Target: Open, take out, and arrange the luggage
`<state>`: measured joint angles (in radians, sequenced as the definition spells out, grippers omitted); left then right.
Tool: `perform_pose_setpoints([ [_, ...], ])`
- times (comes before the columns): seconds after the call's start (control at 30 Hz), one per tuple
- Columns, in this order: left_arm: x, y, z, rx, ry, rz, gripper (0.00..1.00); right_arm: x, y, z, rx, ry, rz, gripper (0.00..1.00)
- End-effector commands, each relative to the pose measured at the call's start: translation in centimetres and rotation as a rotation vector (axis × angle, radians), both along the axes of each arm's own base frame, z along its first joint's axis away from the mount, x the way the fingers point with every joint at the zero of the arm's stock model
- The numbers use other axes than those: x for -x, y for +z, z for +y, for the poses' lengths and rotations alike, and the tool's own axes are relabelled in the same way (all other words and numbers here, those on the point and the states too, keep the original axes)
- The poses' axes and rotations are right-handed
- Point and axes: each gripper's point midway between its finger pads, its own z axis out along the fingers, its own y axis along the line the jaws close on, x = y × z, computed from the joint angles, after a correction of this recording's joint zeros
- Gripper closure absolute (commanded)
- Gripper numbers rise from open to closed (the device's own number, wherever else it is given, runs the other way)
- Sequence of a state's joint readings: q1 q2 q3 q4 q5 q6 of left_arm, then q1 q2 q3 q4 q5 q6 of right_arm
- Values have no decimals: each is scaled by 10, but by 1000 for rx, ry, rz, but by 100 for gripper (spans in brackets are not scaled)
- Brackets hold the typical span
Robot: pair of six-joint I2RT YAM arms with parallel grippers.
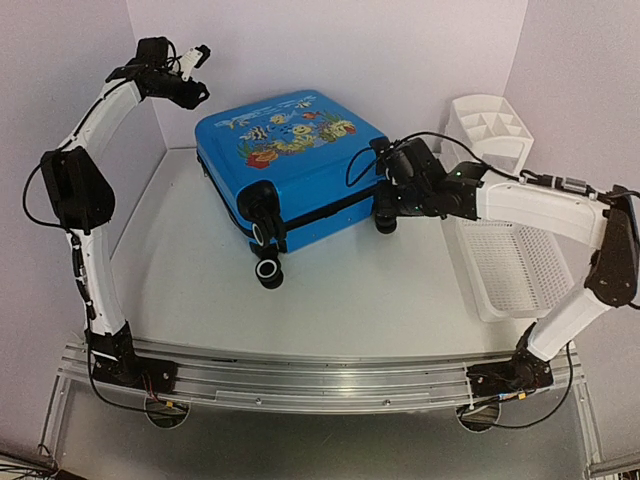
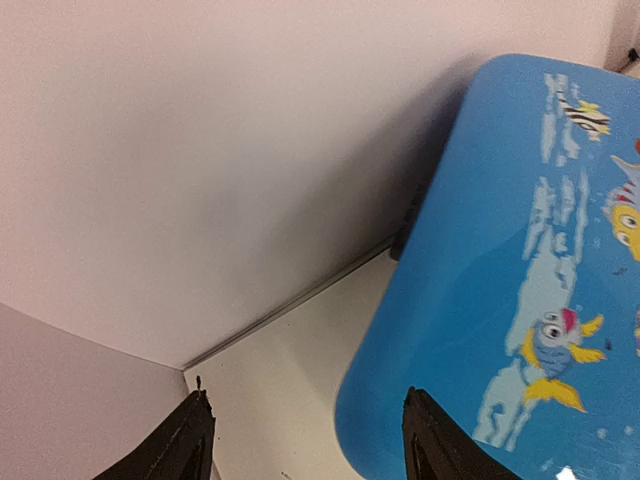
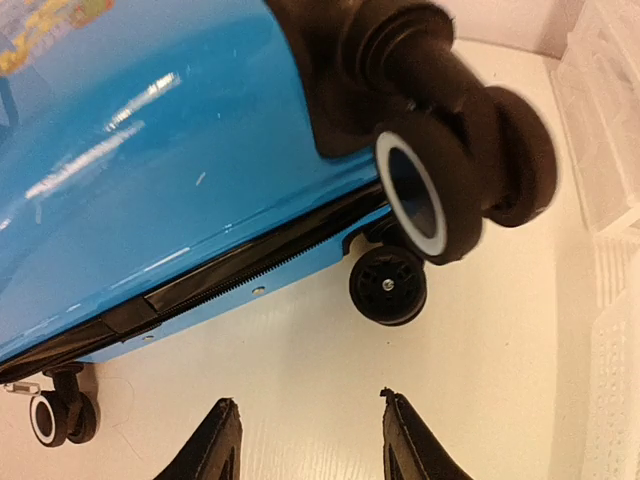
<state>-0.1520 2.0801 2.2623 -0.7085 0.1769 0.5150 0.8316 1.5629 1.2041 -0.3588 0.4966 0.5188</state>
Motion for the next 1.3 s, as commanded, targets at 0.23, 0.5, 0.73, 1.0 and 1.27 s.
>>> perform_pose_setpoints([
  [0.23,-87,-14,33,135,90,-140,38,-34,-58,-1,96,-127,176,60],
  [0.5,-120,-53,25,234,19,-153,37,-57,-78,-9,100,-160,215,60],
  [0.73,-80,-116,-13,293,-208,61,42,-88,-77,2,101,-121,185,60],
  [1.0,15,-132,-55,259,-517,204,45,-112,-63,37,42,6,136,60],
  [1.27,115,-99,-94,164,-757,153,46,-111,-54,100,-115,229,118,61],
])
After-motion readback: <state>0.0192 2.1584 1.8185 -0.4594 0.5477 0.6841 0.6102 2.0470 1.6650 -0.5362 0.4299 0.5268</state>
